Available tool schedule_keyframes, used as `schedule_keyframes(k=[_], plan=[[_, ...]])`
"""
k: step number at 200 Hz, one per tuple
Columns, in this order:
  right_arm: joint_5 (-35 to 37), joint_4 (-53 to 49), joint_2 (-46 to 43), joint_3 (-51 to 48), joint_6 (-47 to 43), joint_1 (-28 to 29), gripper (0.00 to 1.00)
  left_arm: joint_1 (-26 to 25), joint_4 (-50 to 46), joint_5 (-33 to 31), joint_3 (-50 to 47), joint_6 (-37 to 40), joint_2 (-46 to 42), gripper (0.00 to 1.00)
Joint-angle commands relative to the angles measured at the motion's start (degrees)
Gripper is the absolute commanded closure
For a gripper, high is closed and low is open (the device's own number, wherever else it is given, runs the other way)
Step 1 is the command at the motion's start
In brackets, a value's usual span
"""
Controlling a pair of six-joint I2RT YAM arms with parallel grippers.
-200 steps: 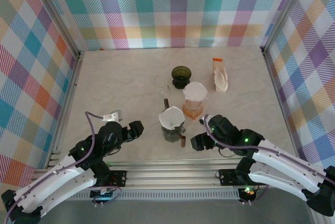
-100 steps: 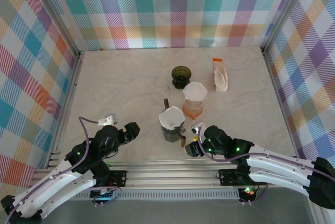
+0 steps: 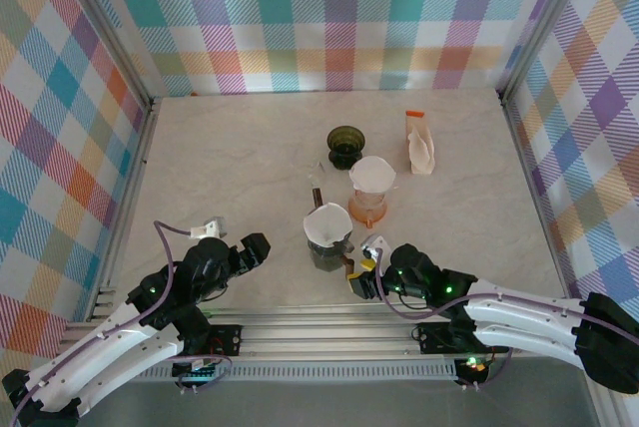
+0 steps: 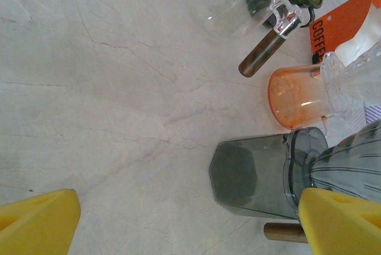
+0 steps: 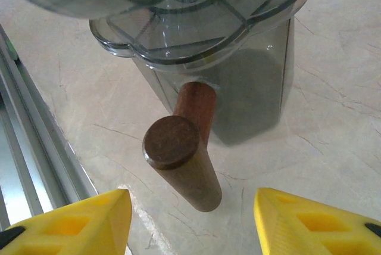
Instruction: Place the coffee filter in the dripper
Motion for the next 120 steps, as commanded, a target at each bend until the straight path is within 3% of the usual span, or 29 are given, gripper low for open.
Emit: schedule_keyframes(k=[1,53,120], plan=[[-1.11,4.31,0.65,-0.92,-1.17,0.34,0.45,-0.39,2.35,0.60,-1.23,-0.48,0.01,0.03],[-1.85,6.69,4.87,0.29,-2.45,0.36,0.49,-0.40,3.68,0.81,-1.70,-0.53,0.10,0.01],[-1.12,9.34,9.70,1.46,-3.56,0.35,0.62,-0.39,5.09,1.49,-1.99,-0.09,0.30,0.00]])
